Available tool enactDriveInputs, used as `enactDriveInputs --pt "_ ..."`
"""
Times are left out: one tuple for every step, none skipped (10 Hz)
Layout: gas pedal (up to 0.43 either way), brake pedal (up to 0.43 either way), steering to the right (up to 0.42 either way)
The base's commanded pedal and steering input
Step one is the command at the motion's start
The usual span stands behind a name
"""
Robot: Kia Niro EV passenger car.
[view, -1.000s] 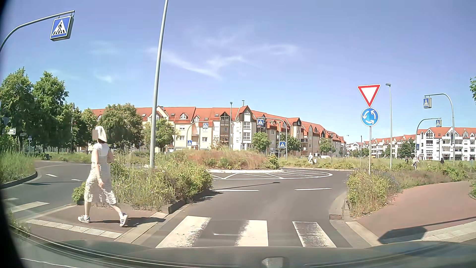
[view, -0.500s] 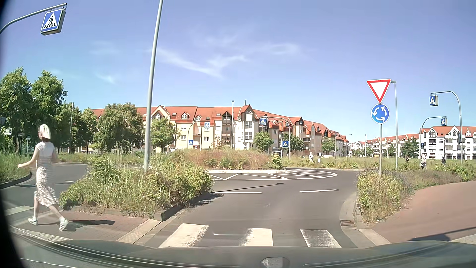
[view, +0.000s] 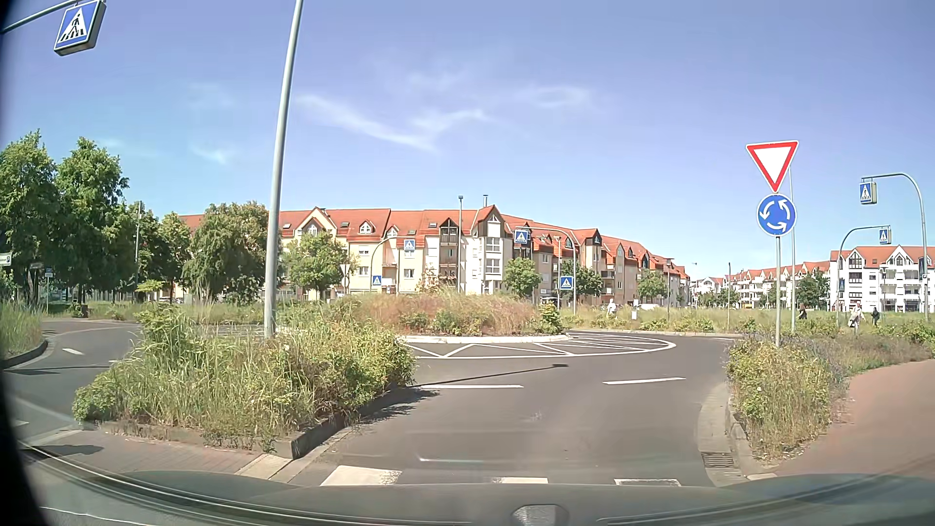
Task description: Follow the waypoints while adhering to traffic rules and regulations
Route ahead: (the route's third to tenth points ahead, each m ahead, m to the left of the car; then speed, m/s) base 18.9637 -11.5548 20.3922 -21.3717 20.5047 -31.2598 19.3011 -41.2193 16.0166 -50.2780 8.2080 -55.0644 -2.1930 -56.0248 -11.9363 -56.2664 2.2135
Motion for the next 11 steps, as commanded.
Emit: enactDriveInputs --pt "0.15 0.03 -0.01" --pt "0.15 0.03 -0.003" --pt "0.15 0.03 0.001" --pt "0.15 0.03 0.008" --pt "0.15 0.03 0.014" --pt "0.15 0.03 0.025" --pt "0.138 0.03 0.035" --pt "0.138 0.03 0.049" --pt "0.138 0.03 0.06" --pt "0.13 0.03 0.07" --pt "0.118 0.03 0.08"
